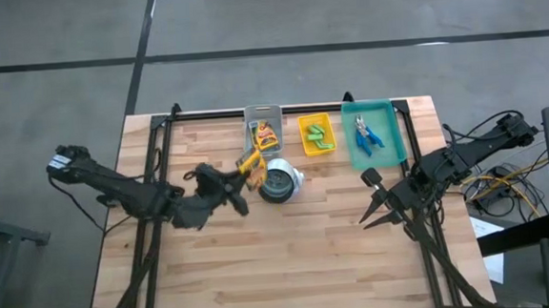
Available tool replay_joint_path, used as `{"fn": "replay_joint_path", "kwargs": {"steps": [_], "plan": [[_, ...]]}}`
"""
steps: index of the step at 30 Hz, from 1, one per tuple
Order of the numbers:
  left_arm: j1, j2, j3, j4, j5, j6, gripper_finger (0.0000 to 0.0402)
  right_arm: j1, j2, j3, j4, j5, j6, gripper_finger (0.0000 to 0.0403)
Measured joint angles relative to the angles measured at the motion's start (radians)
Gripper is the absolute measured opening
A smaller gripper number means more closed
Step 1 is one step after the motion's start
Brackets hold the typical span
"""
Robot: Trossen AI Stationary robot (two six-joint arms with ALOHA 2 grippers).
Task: Pick & Place School Supplies
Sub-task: Put the pack of crayon into the gray bin
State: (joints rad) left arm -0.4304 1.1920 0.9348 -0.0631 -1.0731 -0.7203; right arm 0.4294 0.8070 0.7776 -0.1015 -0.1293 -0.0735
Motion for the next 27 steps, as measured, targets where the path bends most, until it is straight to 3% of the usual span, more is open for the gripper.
{"fn": "replay_joint_path", "kwargs": {"steps": [5, 10, 20, 27], "plan": [[0.139, -0.002, 0.0, 0.0, 0.035, 0.157, 0.0039, 0.0, 0.0, 0.0, 0.0, 0.0, -0.06, 0.0068], [0.33, -0.004, 0.007, 0.003, 0.216, 0.333, 0.0039, 0.0, 0.0, 0.0, 0.0, 0.0, -0.062, 0.0068], [0.742, 0.026, 0.007, 0.006, 0.561, 0.481, 0.0039, 0.0, 0.0, 0.0, -0.047, 0.0, -0.059, 0.0068], [0.956, 0.104, 0.007, 0.128, 0.973, 0.532, 0.0039, 0.0, 0.001, 0.0, -0.085, 0.0, -0.057, 0.0068]]}}
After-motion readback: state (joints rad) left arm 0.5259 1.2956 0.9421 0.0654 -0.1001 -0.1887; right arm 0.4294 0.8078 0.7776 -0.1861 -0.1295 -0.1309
